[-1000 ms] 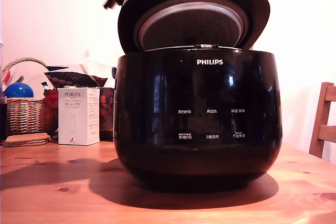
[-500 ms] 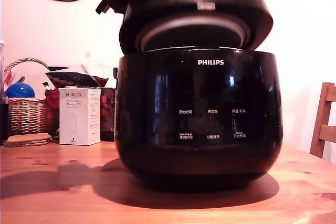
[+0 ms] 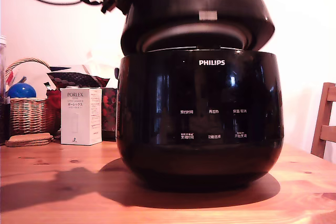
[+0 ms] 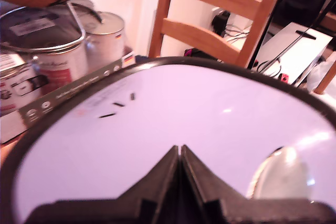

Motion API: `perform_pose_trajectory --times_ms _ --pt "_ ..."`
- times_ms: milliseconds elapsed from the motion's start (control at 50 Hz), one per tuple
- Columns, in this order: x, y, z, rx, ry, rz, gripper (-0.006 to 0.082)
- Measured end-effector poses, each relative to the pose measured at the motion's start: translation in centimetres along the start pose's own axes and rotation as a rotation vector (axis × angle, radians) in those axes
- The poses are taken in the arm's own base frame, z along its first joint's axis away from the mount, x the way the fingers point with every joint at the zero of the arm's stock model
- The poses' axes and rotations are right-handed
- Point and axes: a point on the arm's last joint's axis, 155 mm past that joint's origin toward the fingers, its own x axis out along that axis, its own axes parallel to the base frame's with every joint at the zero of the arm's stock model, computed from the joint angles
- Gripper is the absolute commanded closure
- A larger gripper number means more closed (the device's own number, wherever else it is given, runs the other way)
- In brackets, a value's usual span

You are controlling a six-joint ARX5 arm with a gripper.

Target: Close the rice cooker by pressing the lid down with medium force

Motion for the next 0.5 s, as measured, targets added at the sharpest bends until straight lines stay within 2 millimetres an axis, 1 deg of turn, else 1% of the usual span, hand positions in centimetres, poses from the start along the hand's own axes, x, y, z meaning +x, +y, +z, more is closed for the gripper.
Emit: perform_pose_trajectory --times_ms 260,320,440,500 --pt "0.6 -1.5 -0.5 0.02 -0.036 0.018 0.079" --pt "0.6 -1.7 -0.9 0.019 -0.043 0.021 0.079" --pt "0.6 -1.6 -1.8 0.014 -0.05 0.05 0.079" --pt "0.6 -1.5 -1.7 0.016 -0.075 0.066 0.079"
